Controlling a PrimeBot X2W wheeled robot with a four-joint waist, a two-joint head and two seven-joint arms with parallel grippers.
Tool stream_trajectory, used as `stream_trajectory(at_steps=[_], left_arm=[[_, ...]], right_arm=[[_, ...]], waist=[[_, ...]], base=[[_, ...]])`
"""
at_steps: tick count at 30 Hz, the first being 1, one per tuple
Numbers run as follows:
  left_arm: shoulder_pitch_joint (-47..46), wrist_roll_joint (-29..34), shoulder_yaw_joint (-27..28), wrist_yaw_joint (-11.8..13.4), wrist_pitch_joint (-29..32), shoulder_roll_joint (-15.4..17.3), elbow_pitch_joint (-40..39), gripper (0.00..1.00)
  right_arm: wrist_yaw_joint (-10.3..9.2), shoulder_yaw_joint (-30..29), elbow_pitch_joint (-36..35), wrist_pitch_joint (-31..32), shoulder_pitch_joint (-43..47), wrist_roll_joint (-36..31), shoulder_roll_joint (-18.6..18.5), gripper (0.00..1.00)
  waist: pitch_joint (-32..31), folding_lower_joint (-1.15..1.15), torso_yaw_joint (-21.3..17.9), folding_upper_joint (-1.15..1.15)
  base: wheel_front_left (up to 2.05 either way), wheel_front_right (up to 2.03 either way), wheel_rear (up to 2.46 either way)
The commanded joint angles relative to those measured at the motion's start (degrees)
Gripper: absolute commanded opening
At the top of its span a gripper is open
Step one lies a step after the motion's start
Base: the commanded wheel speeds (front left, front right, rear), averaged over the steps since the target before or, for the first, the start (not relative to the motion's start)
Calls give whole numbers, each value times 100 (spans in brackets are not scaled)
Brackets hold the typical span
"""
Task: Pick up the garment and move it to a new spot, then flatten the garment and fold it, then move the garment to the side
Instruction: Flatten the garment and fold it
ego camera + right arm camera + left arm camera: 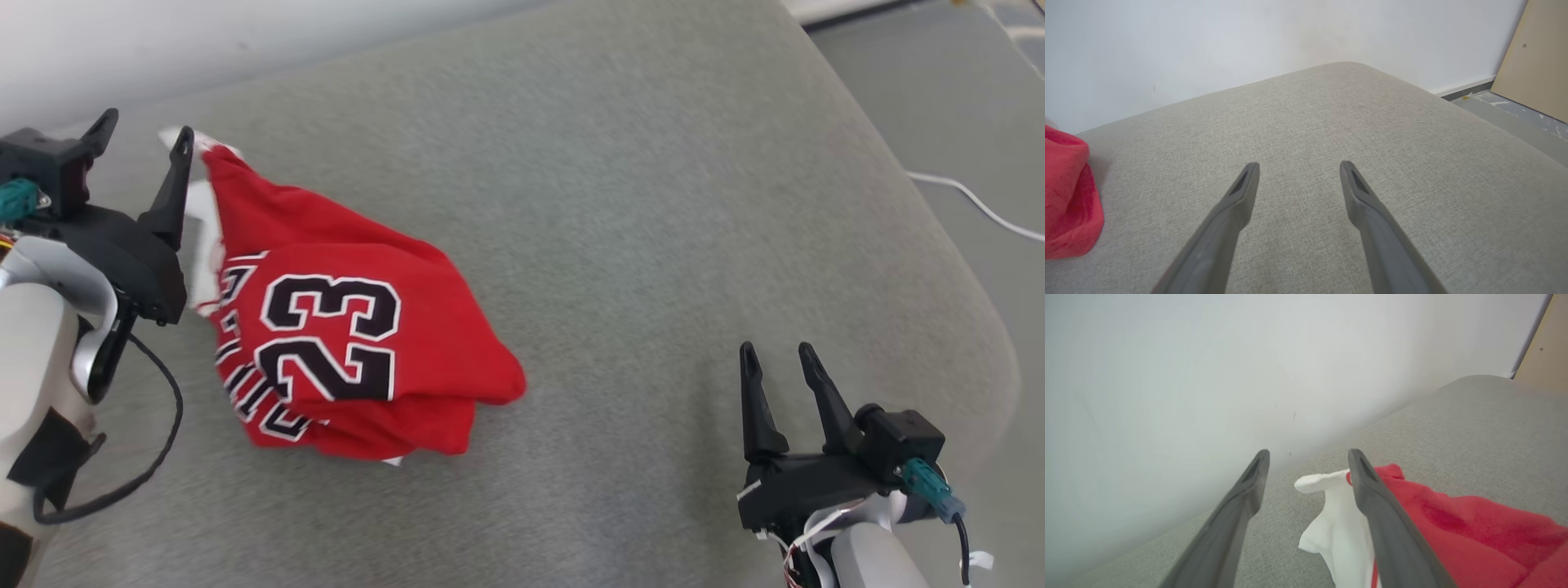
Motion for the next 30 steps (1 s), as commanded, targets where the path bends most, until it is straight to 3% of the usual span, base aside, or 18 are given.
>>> stream_trajectory(at_steps=[1, 5, 15, 24, 30], left_arm=[[110, -68, -15, 9, -66, 23, -51, 100], [314, -231, 111, 50, -337, 3, -370, 100], [1863, -540, 421, 876, -612, -127, -2062, 100], [3402, -448, -187, 1420, -339, -381, -3389, 100], [3989, -421, -777, 1372, -157, -652, -3556, 100]], right_arm=[[-13, -26, 3, -25, 83, -73, 11, 100], [-13, -121, 13, -22, 196, -164, 11, 100], [-13, -210, -147, 131, 365, -260, 9, 100], [-13, -197, -316, 236, 369, -277, 8, 100], [-13, -138, -342, 261, 338, -255, 10, 100]], waist=[[-338, 0, 334, -1], [-549, 0, 631, -1], [-764, 0, 1252, -1], [-656, 0, 1368, -1], [-566, 0, 1267, -1]], base=[[0, 0, 0], [0, 0, 0], [0, 0, 0], [0, 0, 0], [0, 0, 0]])
